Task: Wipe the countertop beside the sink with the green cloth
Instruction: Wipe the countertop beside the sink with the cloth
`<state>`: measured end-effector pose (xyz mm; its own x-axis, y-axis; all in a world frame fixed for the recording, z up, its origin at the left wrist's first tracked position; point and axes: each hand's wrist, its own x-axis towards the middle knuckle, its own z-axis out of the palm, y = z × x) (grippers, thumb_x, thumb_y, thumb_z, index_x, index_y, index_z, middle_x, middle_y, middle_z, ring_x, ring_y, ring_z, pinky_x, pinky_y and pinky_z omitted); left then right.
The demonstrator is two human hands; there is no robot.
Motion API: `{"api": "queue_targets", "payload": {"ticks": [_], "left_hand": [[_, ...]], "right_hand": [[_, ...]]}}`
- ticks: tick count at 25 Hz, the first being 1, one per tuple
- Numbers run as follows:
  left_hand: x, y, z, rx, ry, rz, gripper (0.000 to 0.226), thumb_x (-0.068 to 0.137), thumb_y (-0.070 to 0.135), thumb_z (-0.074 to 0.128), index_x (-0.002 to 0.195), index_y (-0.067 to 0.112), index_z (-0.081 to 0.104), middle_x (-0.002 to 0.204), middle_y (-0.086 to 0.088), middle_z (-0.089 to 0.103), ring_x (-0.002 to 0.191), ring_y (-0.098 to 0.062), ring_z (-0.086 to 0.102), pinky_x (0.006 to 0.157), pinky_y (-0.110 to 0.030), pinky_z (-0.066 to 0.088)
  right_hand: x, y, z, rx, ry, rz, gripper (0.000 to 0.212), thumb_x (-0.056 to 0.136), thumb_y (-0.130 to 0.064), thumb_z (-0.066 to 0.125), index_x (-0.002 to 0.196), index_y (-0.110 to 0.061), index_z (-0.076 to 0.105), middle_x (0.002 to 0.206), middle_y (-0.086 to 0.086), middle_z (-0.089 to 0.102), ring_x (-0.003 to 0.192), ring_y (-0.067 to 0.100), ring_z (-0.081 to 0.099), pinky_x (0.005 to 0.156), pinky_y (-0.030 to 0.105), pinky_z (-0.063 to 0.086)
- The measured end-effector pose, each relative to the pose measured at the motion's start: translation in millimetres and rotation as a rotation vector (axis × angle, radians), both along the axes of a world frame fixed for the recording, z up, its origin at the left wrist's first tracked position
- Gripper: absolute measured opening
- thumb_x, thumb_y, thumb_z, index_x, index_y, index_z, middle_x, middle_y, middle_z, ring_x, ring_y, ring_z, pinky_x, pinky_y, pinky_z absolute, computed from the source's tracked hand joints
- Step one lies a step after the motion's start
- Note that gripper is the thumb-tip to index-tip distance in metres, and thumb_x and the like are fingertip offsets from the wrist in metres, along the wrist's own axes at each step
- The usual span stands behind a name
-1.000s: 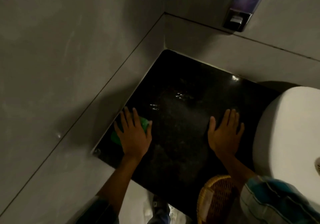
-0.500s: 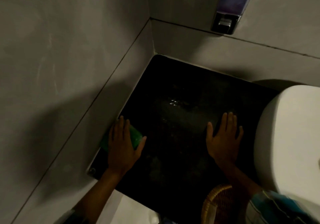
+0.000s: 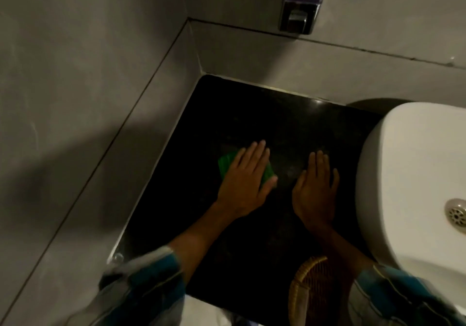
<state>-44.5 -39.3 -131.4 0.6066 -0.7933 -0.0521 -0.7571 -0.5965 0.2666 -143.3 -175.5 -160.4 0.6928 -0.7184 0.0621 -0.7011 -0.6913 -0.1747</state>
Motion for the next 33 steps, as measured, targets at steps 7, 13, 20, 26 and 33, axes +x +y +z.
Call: {"api": "queue_targets", "payload": {"ticks": [7, 13, 20, 26, 33], "left_hand": [[-2.3, 109.5, 6.1, 0.087, -0.084, 0.298, 0.072, 0.089, 0.064, 0.034, 0.150, 0.028, 0.022, 0.160, -0.018, 0.016, 0.148, -0.034, 0.013, 0.119, -0.052, 0.012], [24.2, 68.9, 11.3, -0.064, 0.008, 0.466, 0.080, 0.090, 0.059, 0.044, 0.150, 0.010, 0.021, 0.159, -0.015, 0.022, 0.147, -0.029, 0.020, 0.121, -0.048, 0.015], [-94.6, 90.7, 10.6, 0.015, 0.020, 0.036, 0.074, 0.093, 0.062, 0.033, 0.150, 0.016, 0.021, 0.161, -0.007, 0.015, 0.150, -0.021, 0.010, 0.122, -0.040, 0.004], [-44.0, -35.1, 8.9, -0.024, -0.038, -0.161, 0.066, 0.095, 0.056, 0.034, 0.143, 0.011, 0.036, 0.157, -0.010, 0.031, 0.147, -0.025, 0.022, 0.121, -0.041, 0.011], [-27.8, -19.8, 13.1, -0.017, -0.027, -0.322, 0.066, 0.095, 0.059, 0.034, 0.147, 0.019, 0.031, 0.161, -0.005, 0.021, 0.150, -0.020, 0.012, 0.122, -0.044, 0.011]], "right_hand": [[67.8, -50.4, 14.3, -0.005, -0.039, -0.011, 0.054, 0.095, -0.025, 0.026, 0.146, -0.007, 0.037, 0.154, 0.012, 0.037, 0.145, 0.025, 0.031, 0.118, 0.047, 0.019], [70.2, -57.3, 16.3, 0.011, -0.027, 0.045, 0.053, 0.098, -0.024, 0.025, 0.148, -0.006, 0.032, 0.157, 0.013, 0.031, 0.147, 0.026, 0.025, 0.119, 0.045, 0.015], [66.0, -78.9, 44.1, 0.259, 0.051, 0.146, 0.062, 0.090, -0.012, 0.044, 0.150, -0.009, 0.029, 0.160, 0.015, 0.019, 0.149, 0.029, 0.016, 0.119, 0.043, 0.016], [78.7, -91.4, 90.5, 0.295, 0.309, 0.189, 0.041, 0.091, -0.011, 0.047, 0.131, -0.006, 0.054, 0.141, 0.021, 0.048, 0.129, 0.039, 0.048, 0.102, 0.048, 0.044], [109.0, -125.9, 118.7, 0.394, 0.581, 0.269, 0.039, 0.097, -0.016, 0.041, 0.131, -0.005, 0.057, 0.142, 0.013, 0.053, 0.130, 0.031, 0.051, 0.106, 0.034, 0.042]]}}
